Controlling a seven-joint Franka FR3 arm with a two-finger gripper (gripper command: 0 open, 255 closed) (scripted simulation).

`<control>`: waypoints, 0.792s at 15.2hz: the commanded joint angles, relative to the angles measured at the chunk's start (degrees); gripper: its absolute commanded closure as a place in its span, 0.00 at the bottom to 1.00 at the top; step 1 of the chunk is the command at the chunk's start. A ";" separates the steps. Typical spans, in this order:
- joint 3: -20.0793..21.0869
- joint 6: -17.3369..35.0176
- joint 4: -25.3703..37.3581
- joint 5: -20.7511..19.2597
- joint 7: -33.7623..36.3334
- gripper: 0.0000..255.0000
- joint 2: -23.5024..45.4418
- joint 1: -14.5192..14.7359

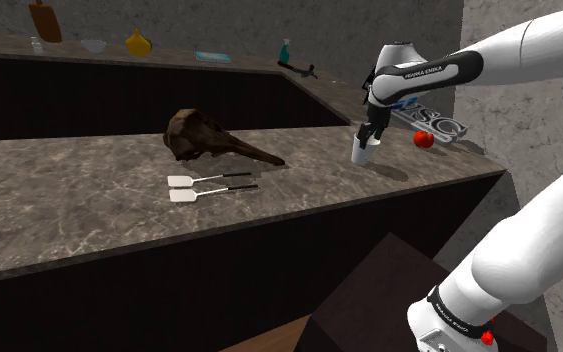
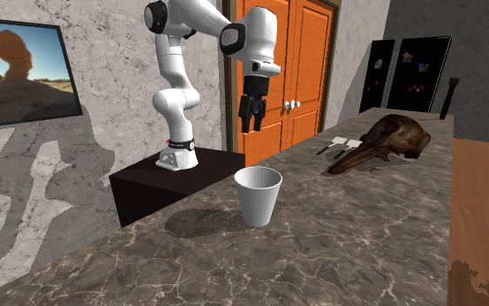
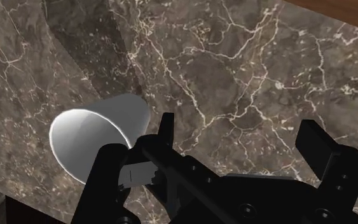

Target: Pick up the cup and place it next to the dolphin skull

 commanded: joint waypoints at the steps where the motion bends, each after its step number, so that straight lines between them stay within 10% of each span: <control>1: -0.87 1.07 3.52 0.75 -1.84 0.00 4.25 -0.47; 12: -2.67 4.29 22.02 6.32 -10.41 0.00 24.76 -5.17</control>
